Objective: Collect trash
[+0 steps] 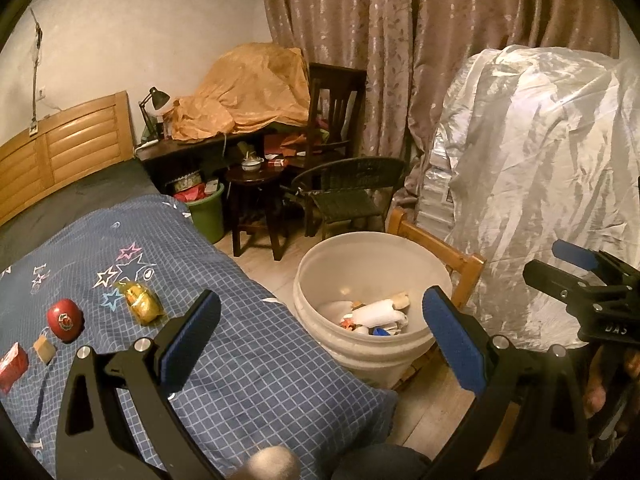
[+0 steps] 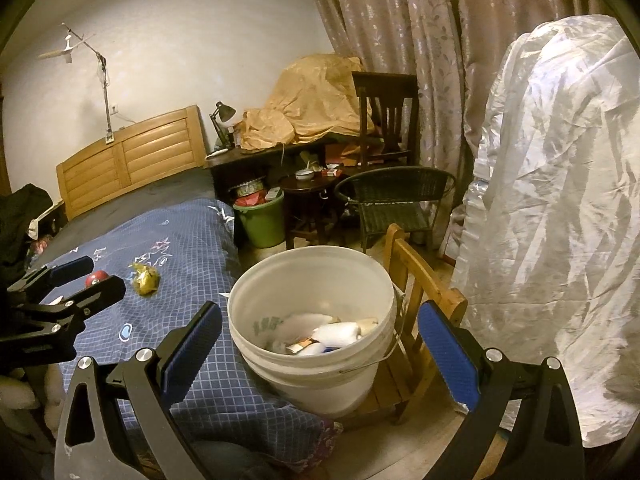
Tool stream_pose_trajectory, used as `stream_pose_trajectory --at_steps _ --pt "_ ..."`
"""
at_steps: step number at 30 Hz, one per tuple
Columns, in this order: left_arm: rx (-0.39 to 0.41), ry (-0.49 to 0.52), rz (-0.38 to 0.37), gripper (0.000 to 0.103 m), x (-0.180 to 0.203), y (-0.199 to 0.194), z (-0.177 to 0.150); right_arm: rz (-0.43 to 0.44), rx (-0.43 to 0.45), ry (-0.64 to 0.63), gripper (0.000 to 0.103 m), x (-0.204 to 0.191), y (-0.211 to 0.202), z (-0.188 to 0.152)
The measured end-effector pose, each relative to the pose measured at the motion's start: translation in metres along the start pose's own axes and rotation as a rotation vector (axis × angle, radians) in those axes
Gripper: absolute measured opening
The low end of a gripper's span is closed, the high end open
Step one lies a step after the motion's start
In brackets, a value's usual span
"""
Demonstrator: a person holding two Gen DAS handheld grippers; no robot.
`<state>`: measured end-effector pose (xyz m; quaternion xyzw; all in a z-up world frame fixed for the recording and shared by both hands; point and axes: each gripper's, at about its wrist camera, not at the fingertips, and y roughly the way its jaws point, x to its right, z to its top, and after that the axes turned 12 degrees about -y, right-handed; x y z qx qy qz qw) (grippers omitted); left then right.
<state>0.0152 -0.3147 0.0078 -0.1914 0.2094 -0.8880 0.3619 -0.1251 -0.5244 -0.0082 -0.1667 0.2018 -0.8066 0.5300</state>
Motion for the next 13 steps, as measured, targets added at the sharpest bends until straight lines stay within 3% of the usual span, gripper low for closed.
stream_pose_trajectory --at_steps 13 --pt "-0.018 0.006 0.013 0.097 0.0001 0.0070 -0.0036 0.010 -0.005 -0.006 0.098 -0.0050 0.0062 0.0010"
